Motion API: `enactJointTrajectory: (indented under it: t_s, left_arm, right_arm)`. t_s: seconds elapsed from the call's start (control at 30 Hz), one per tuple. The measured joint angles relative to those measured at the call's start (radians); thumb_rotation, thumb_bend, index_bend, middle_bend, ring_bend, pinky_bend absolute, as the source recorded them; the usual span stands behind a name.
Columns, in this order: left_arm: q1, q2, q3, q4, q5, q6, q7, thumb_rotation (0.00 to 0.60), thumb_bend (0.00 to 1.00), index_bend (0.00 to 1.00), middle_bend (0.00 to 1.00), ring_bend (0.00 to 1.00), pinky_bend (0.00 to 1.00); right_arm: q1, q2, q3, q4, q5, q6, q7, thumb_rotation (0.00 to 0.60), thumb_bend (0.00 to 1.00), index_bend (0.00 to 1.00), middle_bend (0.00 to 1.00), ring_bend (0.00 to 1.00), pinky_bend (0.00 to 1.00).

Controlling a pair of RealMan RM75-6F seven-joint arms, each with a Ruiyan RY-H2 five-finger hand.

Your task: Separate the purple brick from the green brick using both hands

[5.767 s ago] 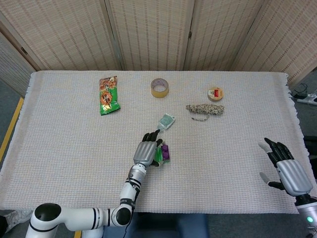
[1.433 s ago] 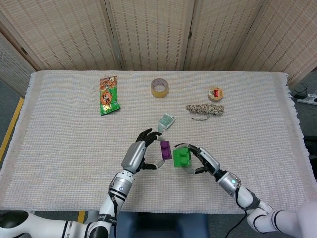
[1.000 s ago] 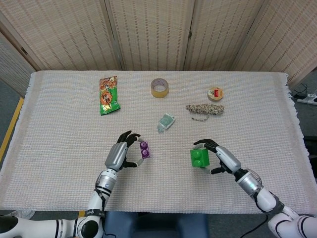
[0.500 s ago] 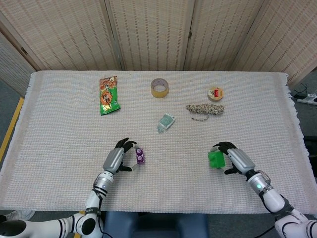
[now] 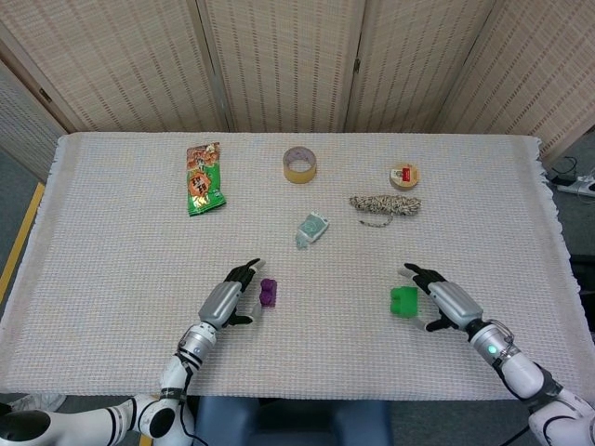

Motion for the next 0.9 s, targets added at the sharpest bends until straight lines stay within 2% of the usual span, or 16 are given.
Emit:
enactJointTrajectory:
  t_s: [0.27, 0.4, 0.47, 0.6, 0.73, 0.8, 0.9]
  left_arm:
    - [0.012, 0.035, 0.001, -0.055, 0.024, 0.028, 0.023, 0.600, 0.51, 0.00, 0.00, 0.00, 0.00]
    - [0.023, 0.097, 0.009, -0.140, 0.053, 0.054, 0.050, 0.600, 0.50, 0.00, 0.00, 0.00, 0.00]
    - [0.034, 0.155, 0.023, -0.198, 0.080, 0.072, 0.072, 0.600, 0.50, 0.00, 0.00, 0.00, 0.00]
    - [0.076, 0.296, 0.077, -0.277, 0.144, 0.127, 0.112, 0.600, 0.50, 0.00, 0.00, 0.00, 0.00]
    - [0.165, 0.458, 0.163, -0.339, 0.204, 0.230, 0.194, 0.600, 0.50, 0.00, 0.00, 0.00, 0.00]
    - [0.204, 0.496, 0.186, -0.352, 0.223, 0.285, 0.254, 0.600, 0.49, 0.00, 0.00, 0.00, 0.00]
    - [0.280, 0.517, 0.214, -0.347, 0.251, 0.402, 0.370, 0.600, 0.49, 0.00, 0.00, 0.00, 0.00]
  right_arm:
    - [-0.008, 0.053, 0.002, -0.053, -0.035, 0.041, -0.022, 0.600, 0.38, 0.00, 0.00, 0.00, 0.00]
    - [-0.035, 0.096, 0.005, -0.096, -0.063, 0.125, -0.122, 0.600, 0.37, 0.00, 0.00, 0.00, 0.00]
    - [-0.056, 0.115, 0.006, -0.123, -0.071, 0.169, -0.183, 0.600, 0.38, 0.00, 0.00, 0.00, 0.00]
    - [-0.127, 0.142, 0.012, -0.180, -0.074, 0.292, -0.367, 0.600, 0.38, 0.00, 0.00, 0.00, 0.00]
    - [-0.221, 0.134, 0.015, -0.199, -0.067, 0.419, -0.561, 0.600, 0.37, 0.00, 0.00, 0.00, 0.00]
    - [-0.276, 0.129, 0.012, -0.200, -0.064, 0.480, -0.631, 0.600, 0.38, 0.00, 0.00, 0.00, 0.00]
    - [-0.312, 0.121, 0.008, -0.195, -0.058, 0.507, -0.650, 0.600, 0.37, 0.00, 0.00, 0.00, 0.00]
